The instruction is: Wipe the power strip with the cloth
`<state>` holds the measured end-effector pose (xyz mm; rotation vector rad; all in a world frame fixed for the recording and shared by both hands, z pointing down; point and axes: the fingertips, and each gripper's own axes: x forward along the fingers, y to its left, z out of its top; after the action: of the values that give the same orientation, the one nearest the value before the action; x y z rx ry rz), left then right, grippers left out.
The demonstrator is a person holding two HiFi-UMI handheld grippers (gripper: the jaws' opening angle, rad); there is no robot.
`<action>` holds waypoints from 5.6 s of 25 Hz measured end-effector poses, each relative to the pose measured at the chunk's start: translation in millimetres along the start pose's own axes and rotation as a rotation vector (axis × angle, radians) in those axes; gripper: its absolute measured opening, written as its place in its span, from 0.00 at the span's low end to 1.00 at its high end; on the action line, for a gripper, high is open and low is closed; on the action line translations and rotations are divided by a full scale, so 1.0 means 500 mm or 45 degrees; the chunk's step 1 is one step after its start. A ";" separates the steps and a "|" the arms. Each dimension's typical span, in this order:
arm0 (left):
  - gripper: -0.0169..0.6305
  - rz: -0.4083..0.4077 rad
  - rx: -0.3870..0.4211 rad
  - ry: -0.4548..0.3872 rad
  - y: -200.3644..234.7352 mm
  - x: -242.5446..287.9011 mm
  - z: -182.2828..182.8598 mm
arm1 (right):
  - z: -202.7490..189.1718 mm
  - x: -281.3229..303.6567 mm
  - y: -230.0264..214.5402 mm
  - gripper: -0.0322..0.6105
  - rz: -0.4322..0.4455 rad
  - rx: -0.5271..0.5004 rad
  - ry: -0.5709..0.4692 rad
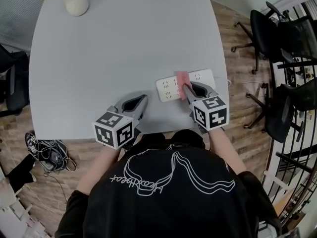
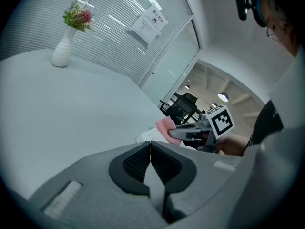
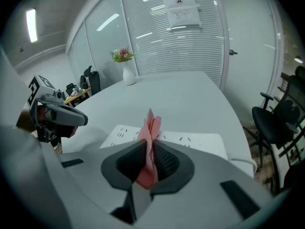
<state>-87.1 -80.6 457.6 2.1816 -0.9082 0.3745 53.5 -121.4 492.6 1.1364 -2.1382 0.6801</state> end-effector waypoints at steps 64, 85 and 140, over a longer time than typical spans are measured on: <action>0.05 0.012 -0.012 -0.020 0.025 -0.031 0.001 | 0.079 -0.066 -0.008 0.12 0.068 0.203 -0.258; 0.05 0.055 -0.047 -0.028 0.058 -0.037 0.007 | 0.038 0.060 0.163 0.12 0.264 0.021 -0.058; 0.05 -0.024 0.000 0.013 0.021 0.009 0.014 | -0.038 -0.063 -0.174 0.13 -0.227 0.191 -0.068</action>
<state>-91.3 -92.7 460.5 2.1851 -0.8809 0.3764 147.2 -134.8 496.0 1.4208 -2.0262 0.7452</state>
